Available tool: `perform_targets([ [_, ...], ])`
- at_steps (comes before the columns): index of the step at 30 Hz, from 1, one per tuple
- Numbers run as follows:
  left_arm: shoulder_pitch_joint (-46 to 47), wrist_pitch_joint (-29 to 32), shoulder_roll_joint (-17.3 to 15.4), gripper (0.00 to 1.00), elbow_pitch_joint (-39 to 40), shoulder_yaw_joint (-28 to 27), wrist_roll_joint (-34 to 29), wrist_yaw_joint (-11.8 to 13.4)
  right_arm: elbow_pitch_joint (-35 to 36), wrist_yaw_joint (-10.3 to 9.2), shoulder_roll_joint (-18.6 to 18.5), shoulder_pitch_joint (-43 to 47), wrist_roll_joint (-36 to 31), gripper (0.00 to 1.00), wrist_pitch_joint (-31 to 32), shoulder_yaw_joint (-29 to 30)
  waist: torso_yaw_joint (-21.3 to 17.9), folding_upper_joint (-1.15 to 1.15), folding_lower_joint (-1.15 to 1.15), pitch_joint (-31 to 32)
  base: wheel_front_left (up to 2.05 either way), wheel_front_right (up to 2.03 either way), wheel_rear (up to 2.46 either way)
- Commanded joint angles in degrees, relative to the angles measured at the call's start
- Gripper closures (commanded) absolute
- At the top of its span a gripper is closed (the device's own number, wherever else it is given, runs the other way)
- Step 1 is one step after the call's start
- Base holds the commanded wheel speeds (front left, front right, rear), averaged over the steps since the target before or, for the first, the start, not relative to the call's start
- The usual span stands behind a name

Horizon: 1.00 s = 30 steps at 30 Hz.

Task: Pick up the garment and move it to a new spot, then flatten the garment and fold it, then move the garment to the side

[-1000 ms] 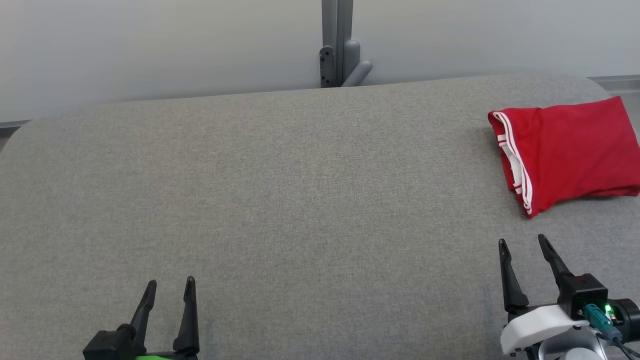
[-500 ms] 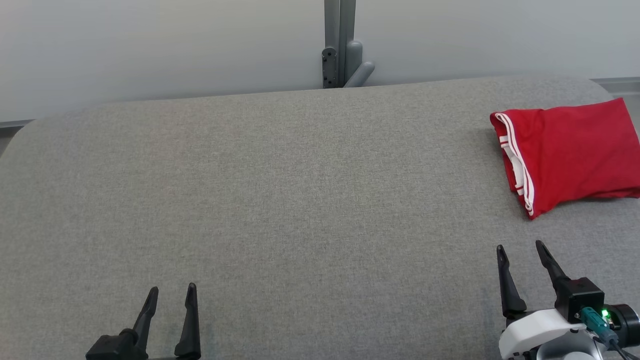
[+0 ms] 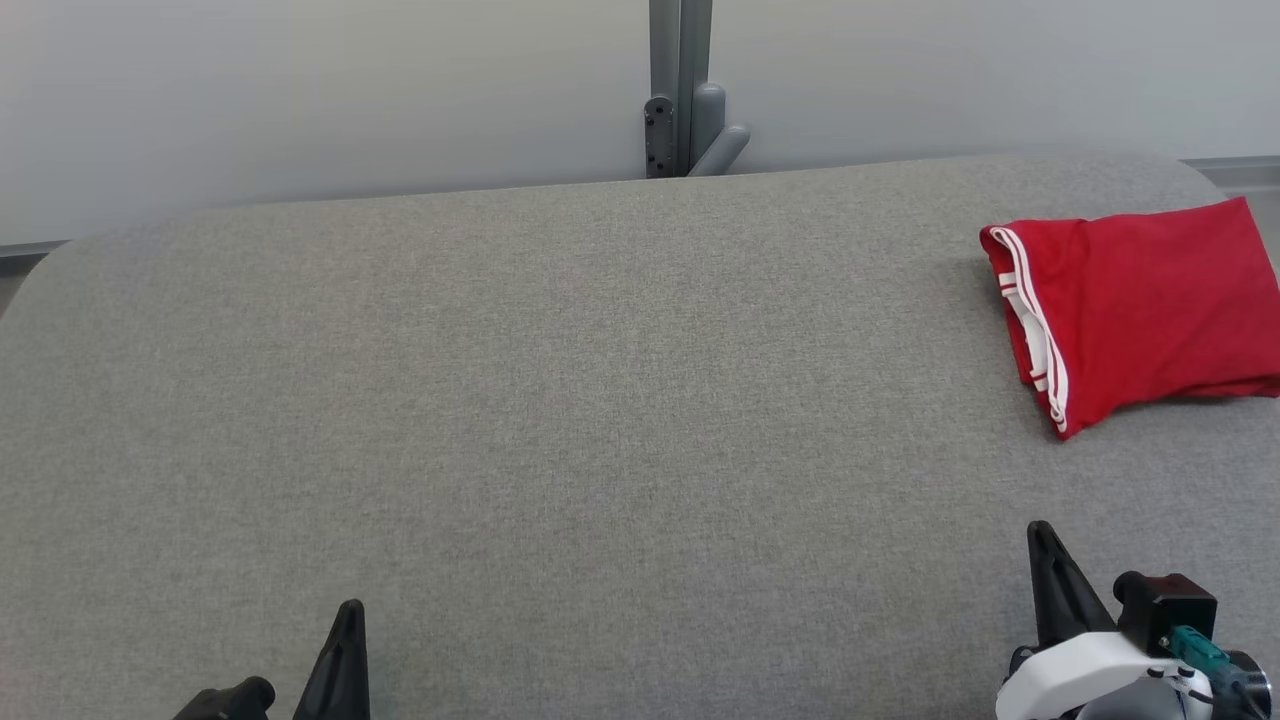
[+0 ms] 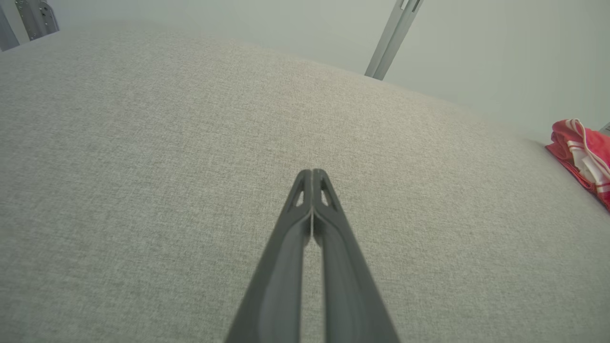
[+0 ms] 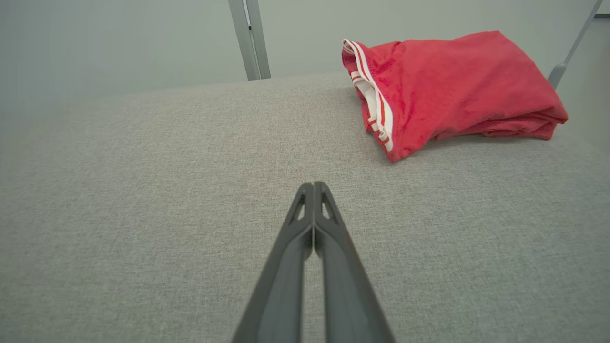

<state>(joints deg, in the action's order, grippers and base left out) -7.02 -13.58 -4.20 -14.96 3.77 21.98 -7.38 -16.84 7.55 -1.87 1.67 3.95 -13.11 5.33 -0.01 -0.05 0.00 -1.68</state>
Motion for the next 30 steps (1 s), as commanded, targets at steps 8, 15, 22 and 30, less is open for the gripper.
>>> perform_targets([
  [8, 2.39, 1.86, -0.44, 1.0, 0.82, -0.86, 9.2, 0.02, 1.36, -0.01, -0.35, -1.77, 11.04, 1.0, 2.15, 0.14, 0.0, 0.01, 0.0, 0.1, 0.0, 0.0, 0.0],
  [15, 3.58, 3.35, -0.58, 1.0, 0.72, -1.36, 15.7, -0.02, 1.72, -0.02, -0.44, -2.28, 18.87, 1.0, 3.81, 0.16, 0.0, 0.01, 0.0, 0.19, 0.0, 0.0, 0.0],
  [22, 4.78, 4.93, -0.69, 1.0, 0.75, -1.95, 22.46, -0.04, 1.96, -0.02, -0.53, -2.94, 27.03, 1.0, 5.67, 0.32, 0.0, 0.01, 0.0, 0.29, 0.0, 0.0, 0.0],
  [30, 5.82, 6.47, -0.73, 1.0, 0.93, -2.58, 28.6, -0.06, 2.14, -0.03, -0.61, -3.59, 34.5, 1.0, 7.44, 0.49, 0.0, 0.01, 0.0, 0.39, 0.0, 0.0, 0.0],
])
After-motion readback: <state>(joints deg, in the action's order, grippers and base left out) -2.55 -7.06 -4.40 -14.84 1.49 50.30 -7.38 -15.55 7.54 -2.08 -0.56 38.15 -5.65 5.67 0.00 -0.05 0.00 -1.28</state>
